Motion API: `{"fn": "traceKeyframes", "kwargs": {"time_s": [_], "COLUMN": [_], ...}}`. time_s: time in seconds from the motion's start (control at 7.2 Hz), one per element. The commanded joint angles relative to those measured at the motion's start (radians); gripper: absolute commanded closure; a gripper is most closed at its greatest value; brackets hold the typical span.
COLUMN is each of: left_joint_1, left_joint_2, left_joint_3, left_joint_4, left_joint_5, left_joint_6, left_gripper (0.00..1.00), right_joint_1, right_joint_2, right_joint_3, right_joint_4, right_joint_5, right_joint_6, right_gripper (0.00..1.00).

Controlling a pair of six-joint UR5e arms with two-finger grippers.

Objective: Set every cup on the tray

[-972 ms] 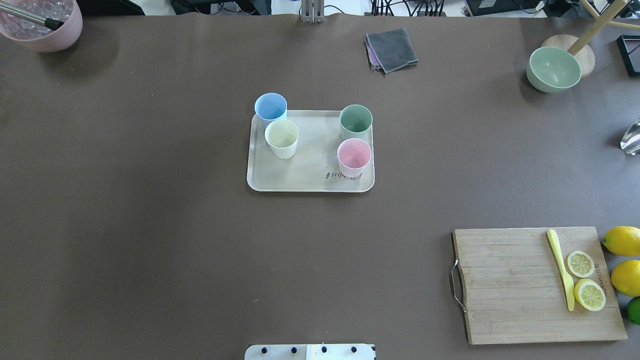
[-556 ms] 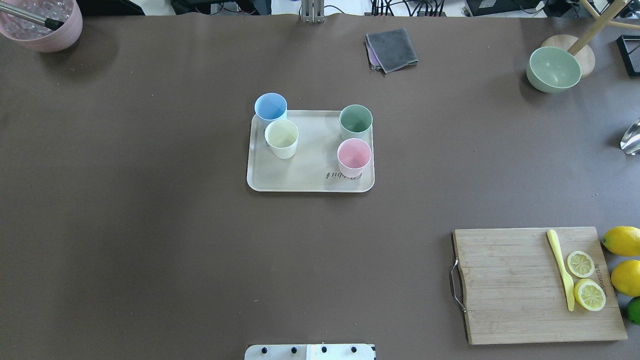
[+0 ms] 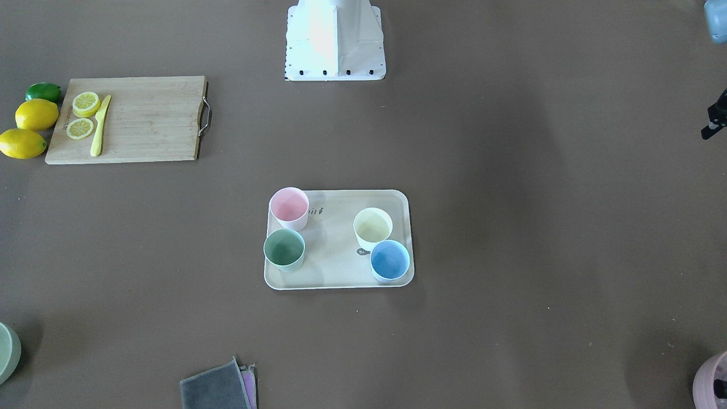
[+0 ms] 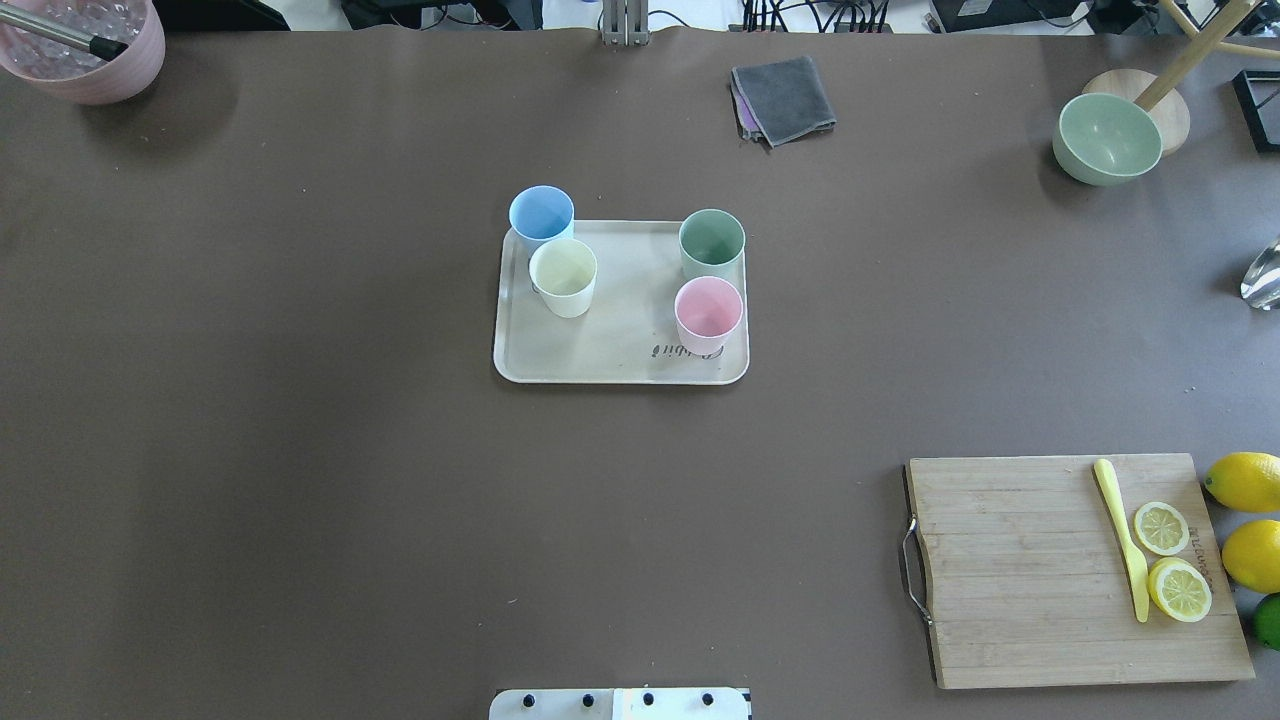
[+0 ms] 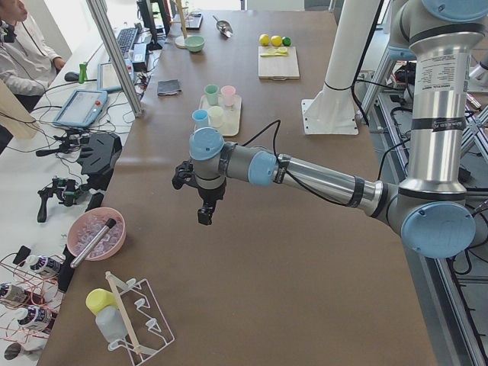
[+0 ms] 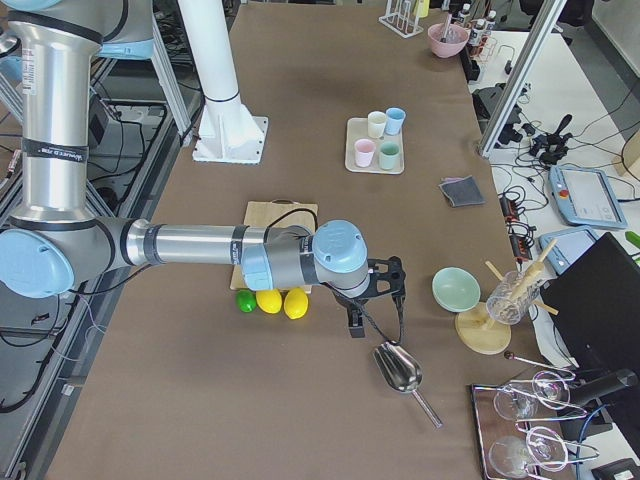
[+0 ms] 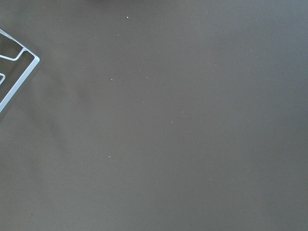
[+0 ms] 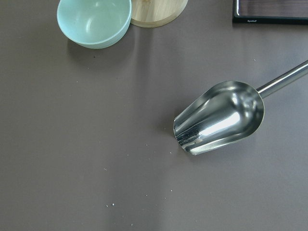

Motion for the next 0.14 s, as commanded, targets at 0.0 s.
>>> {"fn": "traceKeyframes", "kwargs": {"time_s": [0.0], "left_joint_1": [-0.001], "left_joint_2": [0.003], "left_joint_3": [-0.023], "left_joint_4": [0.001], "left_joint_5": [0.000], "left_joint_6": [0.001], "left_gripper": [0.02], "right_joint_1": [-0.001], "right_joint_2": [0.003], "right_joint_3": [0.000], "right_joint_4": [-0.001], "right_joint_5": [-0.002], "right_joint_6": [0.000], "right_gripper": [0.00]}}
